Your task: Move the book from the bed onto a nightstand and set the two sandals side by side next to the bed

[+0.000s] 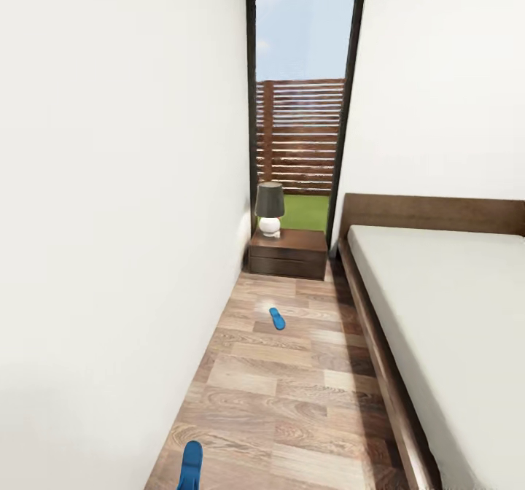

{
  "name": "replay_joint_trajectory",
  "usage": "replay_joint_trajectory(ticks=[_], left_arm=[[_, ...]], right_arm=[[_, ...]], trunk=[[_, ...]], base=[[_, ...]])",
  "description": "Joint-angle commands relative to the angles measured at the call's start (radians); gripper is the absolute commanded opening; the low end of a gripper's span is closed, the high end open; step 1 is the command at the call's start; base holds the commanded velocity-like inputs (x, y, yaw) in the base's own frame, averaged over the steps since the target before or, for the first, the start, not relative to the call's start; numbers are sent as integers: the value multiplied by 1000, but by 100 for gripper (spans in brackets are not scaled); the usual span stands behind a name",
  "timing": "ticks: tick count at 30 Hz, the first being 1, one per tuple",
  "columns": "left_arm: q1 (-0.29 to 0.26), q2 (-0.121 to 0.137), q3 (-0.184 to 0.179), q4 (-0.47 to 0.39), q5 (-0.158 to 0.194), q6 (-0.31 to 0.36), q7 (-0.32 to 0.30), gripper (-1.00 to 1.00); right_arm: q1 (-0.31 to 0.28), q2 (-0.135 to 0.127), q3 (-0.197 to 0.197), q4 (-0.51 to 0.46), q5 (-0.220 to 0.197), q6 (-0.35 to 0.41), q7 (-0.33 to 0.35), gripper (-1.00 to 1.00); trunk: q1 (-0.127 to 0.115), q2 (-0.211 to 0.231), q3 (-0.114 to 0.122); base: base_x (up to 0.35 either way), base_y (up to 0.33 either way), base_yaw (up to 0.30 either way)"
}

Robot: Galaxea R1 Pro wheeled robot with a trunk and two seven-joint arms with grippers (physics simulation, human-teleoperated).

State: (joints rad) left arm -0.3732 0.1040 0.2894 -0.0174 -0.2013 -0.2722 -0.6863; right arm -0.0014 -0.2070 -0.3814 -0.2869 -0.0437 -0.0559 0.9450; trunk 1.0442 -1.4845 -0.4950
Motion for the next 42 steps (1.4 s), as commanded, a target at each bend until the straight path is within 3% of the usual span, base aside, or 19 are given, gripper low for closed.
replay_joint_trajectory(ticks=[1, 9, 34, 42], left_arm=[[-1, 0, 8, 1, -11, -5, -1, -100], [-1, 0, 8, 1, -11, -5, -1, -100], [0, 0, 8, 1, -11, -5, -1, -100], [-1, -1, 8, 1, -11, -5, -1, -100]], right_arm=[[0, 0, -1, 0, -2, -2, 3, 100], [0, 0, -1, 0, -2, -2, 3, 100], [0, 0, -1, 0, -2, -2, 3, 100], [0, 0, -1, 0, -2, -2, 2, 100]], trunk=[[0, -1, -1], [0, -1, -1], [0, -1, -1], [0, -1, -1]], base=[[6, -3, -29], [1, 0, -35], [0, 0, -269], [2, 0, -39]])
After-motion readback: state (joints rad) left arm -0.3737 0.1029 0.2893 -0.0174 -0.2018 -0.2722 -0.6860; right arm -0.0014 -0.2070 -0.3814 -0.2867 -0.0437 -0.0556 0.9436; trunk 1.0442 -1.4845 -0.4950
